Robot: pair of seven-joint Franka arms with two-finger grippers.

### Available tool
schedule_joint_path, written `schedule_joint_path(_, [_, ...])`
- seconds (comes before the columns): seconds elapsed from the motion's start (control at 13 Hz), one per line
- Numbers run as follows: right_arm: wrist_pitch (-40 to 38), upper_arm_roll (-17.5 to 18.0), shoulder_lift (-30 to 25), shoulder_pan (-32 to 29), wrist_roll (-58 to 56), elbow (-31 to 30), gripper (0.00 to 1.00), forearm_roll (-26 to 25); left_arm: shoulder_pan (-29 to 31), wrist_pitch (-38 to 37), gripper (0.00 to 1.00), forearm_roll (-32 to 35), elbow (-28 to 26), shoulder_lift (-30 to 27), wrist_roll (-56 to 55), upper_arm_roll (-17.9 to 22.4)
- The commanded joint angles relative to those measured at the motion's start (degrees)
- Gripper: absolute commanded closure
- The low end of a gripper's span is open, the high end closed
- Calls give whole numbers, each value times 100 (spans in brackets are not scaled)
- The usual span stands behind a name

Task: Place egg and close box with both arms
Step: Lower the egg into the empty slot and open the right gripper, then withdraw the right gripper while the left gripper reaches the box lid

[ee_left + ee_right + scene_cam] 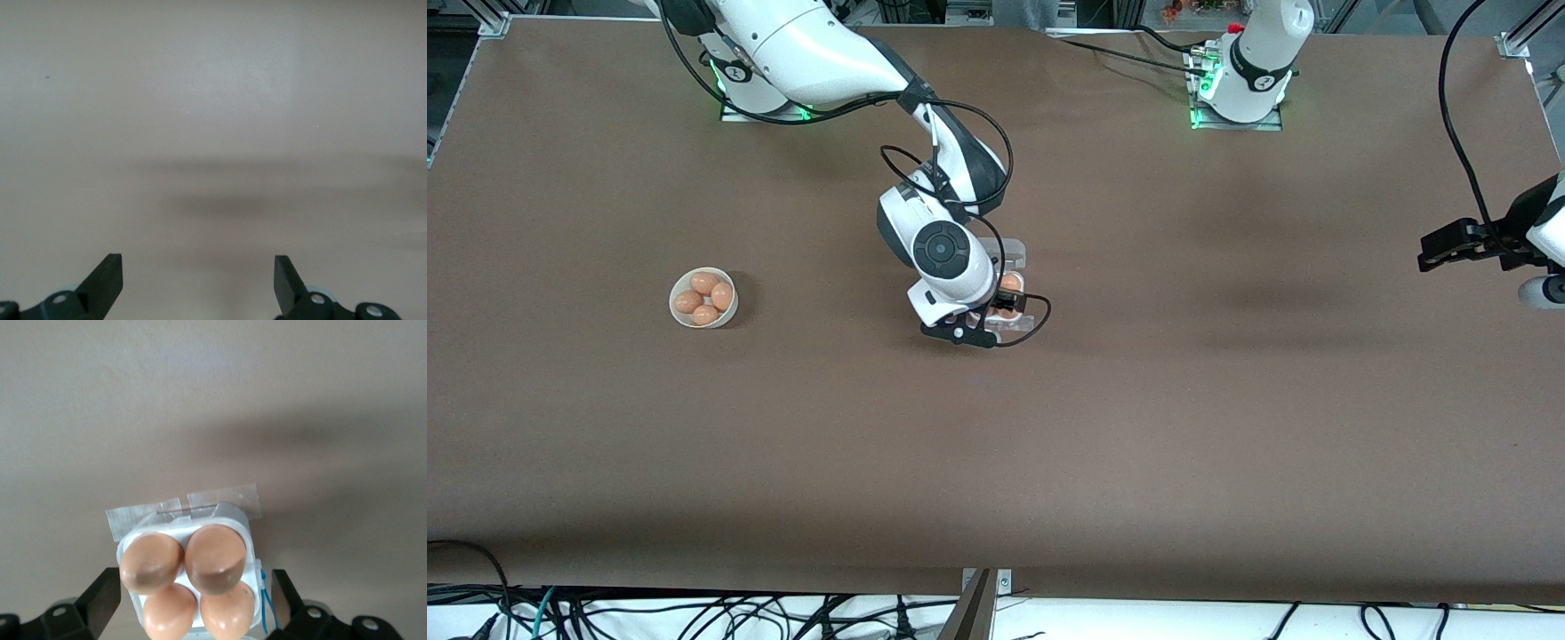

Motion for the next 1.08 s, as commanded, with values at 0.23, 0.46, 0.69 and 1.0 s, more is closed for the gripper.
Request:
schedule_joint_path(0.23, [-131,-326,-182,-151,-866,88,0,-479,-523,-113,0,33,96,119,15,-110])
schedule_joint_path(0.46, [-366,-870,-532,-195,-1552,-34,0,-444,-927,-113,2,-379,79,251,-194,-146])
schedule_joint_path(0.69, [-902,-1416,-858,-230,-1973,-70,0,-383,-1375,-104,21,-977,70,531,-722,-146])
schedule_joint_path(1.0, [-1474,-1803,-1148,-406,-2545,-70,0,-374,-1885,-43,51,-1505,105,1049,-1695,-146])
